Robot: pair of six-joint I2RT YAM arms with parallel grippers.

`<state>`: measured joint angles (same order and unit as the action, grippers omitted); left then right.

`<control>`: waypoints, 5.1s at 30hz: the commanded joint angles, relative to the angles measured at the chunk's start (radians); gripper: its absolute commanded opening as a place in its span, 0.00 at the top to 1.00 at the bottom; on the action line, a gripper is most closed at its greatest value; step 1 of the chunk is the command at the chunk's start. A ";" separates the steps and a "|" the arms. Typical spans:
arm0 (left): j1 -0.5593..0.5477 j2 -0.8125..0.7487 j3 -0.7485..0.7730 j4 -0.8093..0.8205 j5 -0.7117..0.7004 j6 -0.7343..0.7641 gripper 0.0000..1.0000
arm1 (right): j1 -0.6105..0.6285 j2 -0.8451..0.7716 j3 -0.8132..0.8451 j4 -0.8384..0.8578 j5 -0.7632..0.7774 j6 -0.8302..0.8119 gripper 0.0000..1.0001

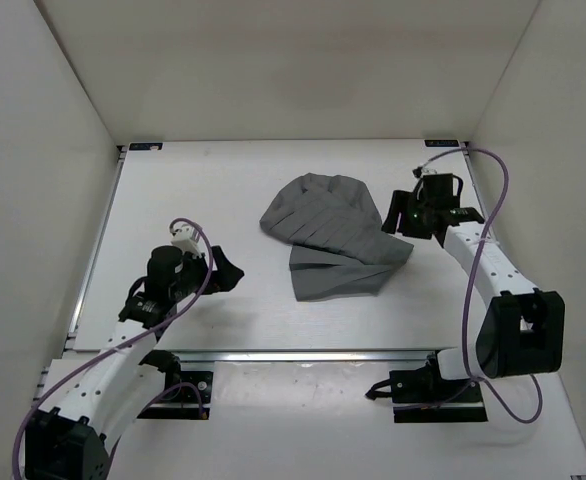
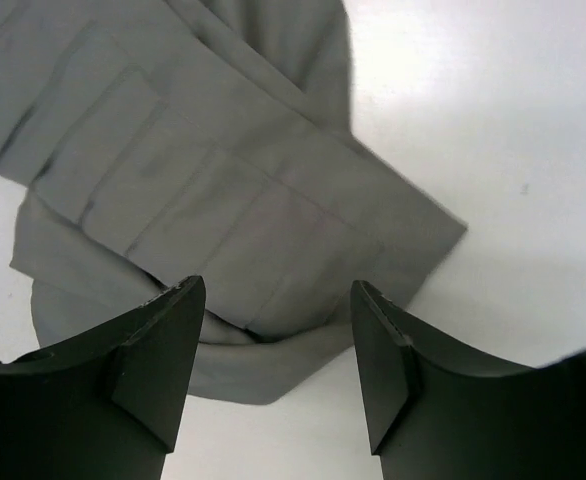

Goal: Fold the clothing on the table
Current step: Flatten the skirt out

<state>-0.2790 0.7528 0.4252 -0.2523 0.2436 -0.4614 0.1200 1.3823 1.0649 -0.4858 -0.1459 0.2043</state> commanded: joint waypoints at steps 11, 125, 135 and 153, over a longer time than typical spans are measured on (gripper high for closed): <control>0.018 -0.165 -0.083 0.113 0.091 0.004 0.01 | -0.079 0.152 -0.137 0.147 0.097 0.339 0.41; -0.054 0.910 0.601 0.116 0.290 0.043 0.53 | -0.036 -0.012 -0.186 -0.059 -0.261 -0.023 1.00; -0.071 0.944 0.590 0.168 0.277 0.012 0.47 | -0.040 -0.028 -0.206 -0.050 -0.274 -0.023 1.00; -0.077 1.036 0.721 0.238 0.183 0.030 1.00 | -0.014 -0.043 -0.171 -0.019 -0.316 -0.031 1.00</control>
<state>-0.3721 1.8439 1.0824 -0.0868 0.4191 -0.4232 0.0921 1.3689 0.8413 -0.5415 -0.4274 0.1829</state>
